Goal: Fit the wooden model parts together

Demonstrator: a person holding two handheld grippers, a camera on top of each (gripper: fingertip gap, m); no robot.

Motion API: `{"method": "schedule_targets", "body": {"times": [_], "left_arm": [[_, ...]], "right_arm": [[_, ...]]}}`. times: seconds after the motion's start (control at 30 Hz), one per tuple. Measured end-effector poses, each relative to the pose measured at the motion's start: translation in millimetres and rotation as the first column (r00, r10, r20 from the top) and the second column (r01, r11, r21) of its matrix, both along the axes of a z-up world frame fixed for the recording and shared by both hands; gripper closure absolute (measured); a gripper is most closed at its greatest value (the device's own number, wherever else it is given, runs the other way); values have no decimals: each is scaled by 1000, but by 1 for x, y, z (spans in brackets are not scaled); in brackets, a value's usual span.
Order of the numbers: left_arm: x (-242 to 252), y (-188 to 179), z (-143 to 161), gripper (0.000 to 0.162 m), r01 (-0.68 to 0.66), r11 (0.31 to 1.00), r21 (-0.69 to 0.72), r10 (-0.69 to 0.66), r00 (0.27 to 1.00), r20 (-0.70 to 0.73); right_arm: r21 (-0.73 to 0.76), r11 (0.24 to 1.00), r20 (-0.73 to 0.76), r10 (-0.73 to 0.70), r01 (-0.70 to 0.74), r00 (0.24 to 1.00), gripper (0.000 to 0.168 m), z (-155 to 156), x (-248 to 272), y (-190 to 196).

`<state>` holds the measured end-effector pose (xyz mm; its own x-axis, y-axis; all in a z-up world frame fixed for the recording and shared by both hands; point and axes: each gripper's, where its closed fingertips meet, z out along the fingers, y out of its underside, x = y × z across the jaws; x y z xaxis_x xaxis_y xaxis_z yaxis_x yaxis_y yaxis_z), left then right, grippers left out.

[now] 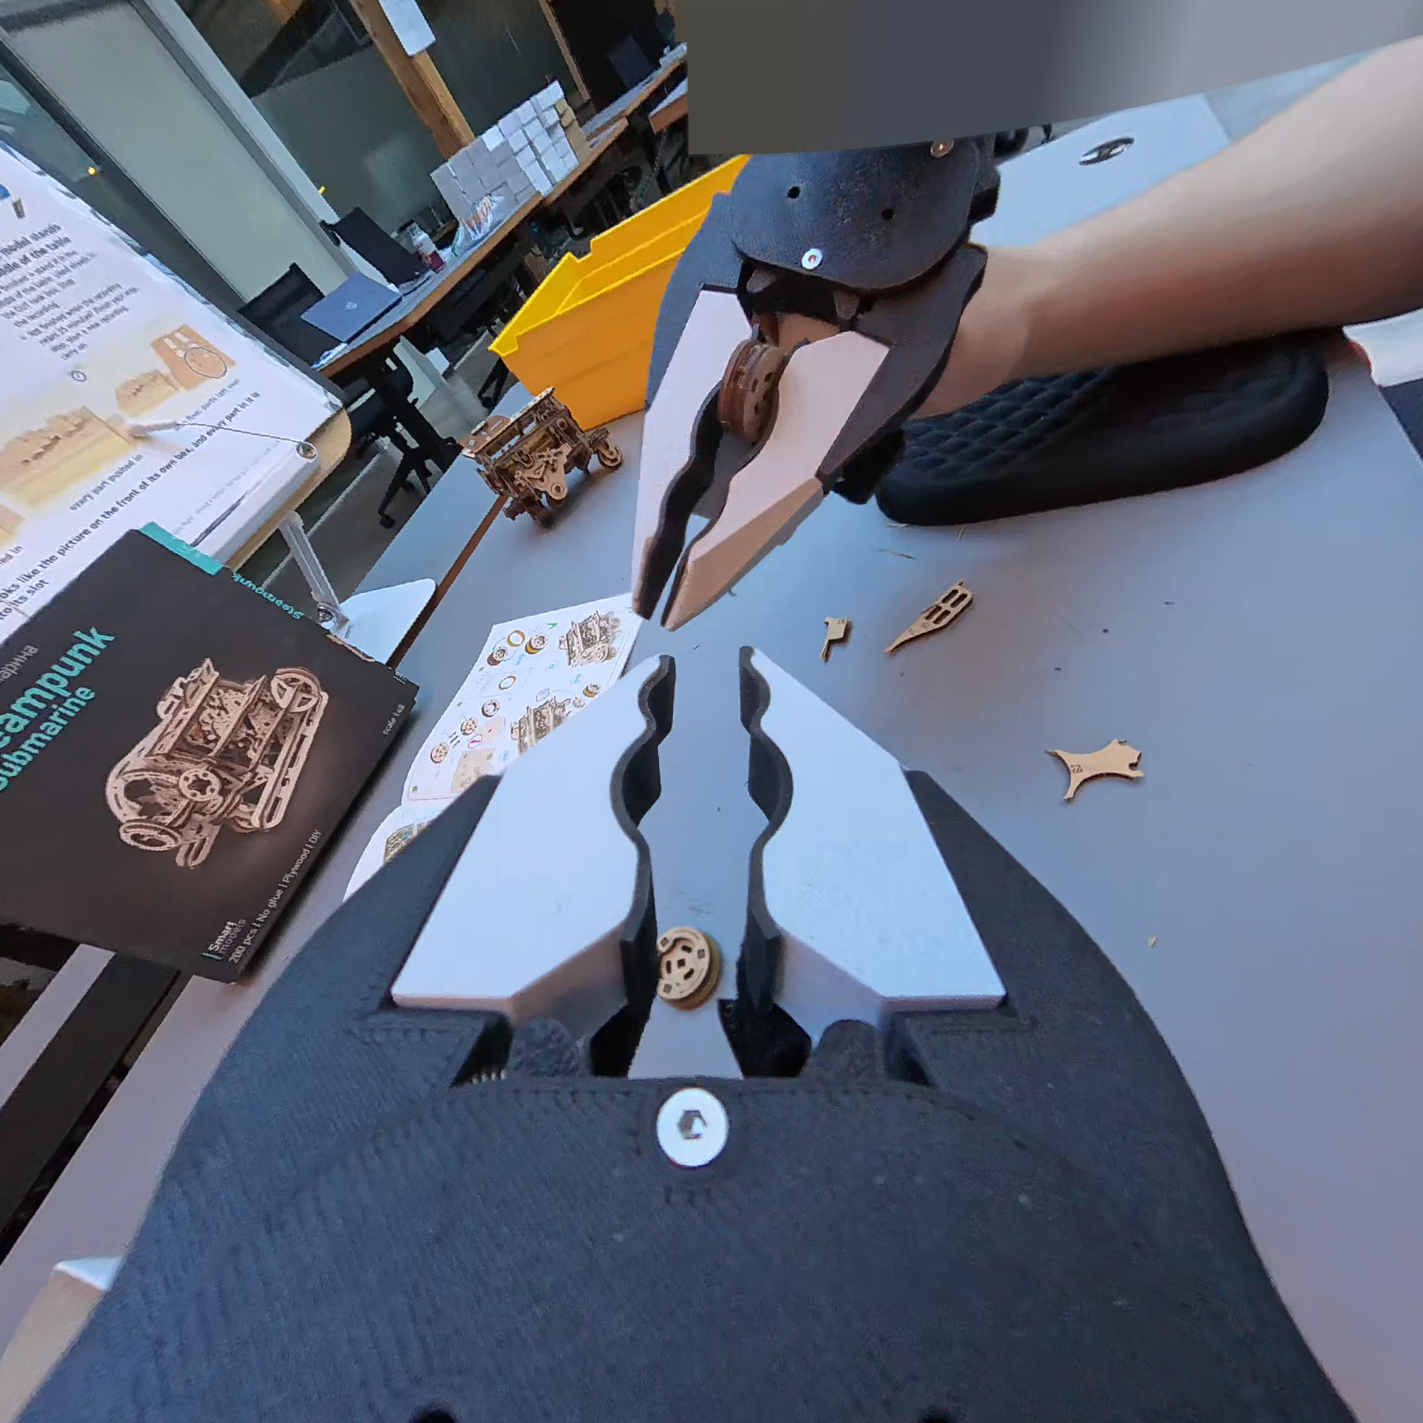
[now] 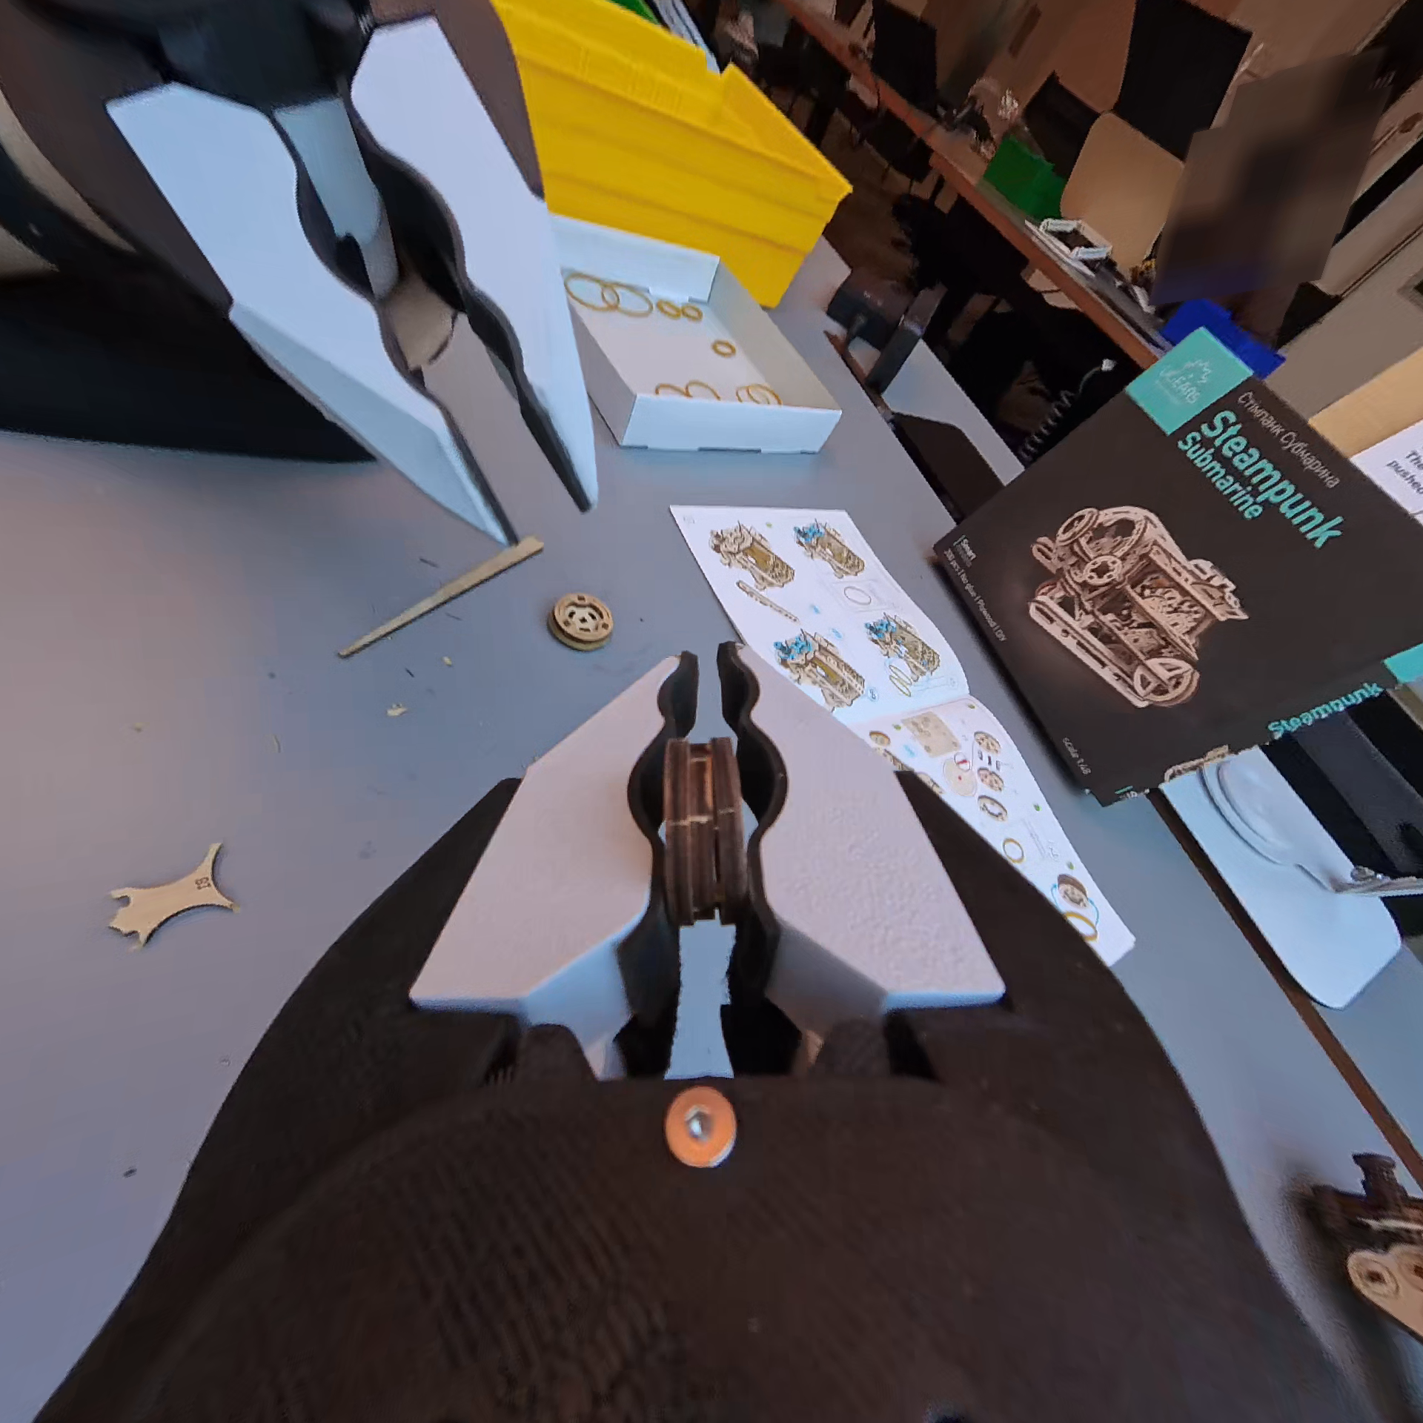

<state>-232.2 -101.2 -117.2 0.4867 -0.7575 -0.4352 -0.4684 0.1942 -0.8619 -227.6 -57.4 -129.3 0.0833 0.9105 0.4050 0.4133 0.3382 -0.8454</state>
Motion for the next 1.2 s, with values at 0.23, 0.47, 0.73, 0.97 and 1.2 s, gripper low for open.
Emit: {"method": "schedule_targets", "body": {"times": [0.23,0.47,0.73,0.97,1.2], "left_arm": [[11,-5,9,143,19,999,41,-22,998,53],[38,-12,7,142,94,994,57,-94,996,10],[48,-14,-8,155,129,989,70,-122,988,-90],[47,-15,-9,154,124,982,144,-103,984,-147],[48,-19,-6,154,147,979,143,-133,985,-106]], "right_arm": [[-28,994,4,109,-109,994,161,-5,-6,-18],[-26,968,34,249,-248,968,161,-19,-20,-47],[-11,955,110,295,-296,949,161,-35,-22,-54],[61,946,103,312,-319,944,162,-34,-24,-54],[127,931,70,335,-342,939,161,-29,-30,-58]]}}
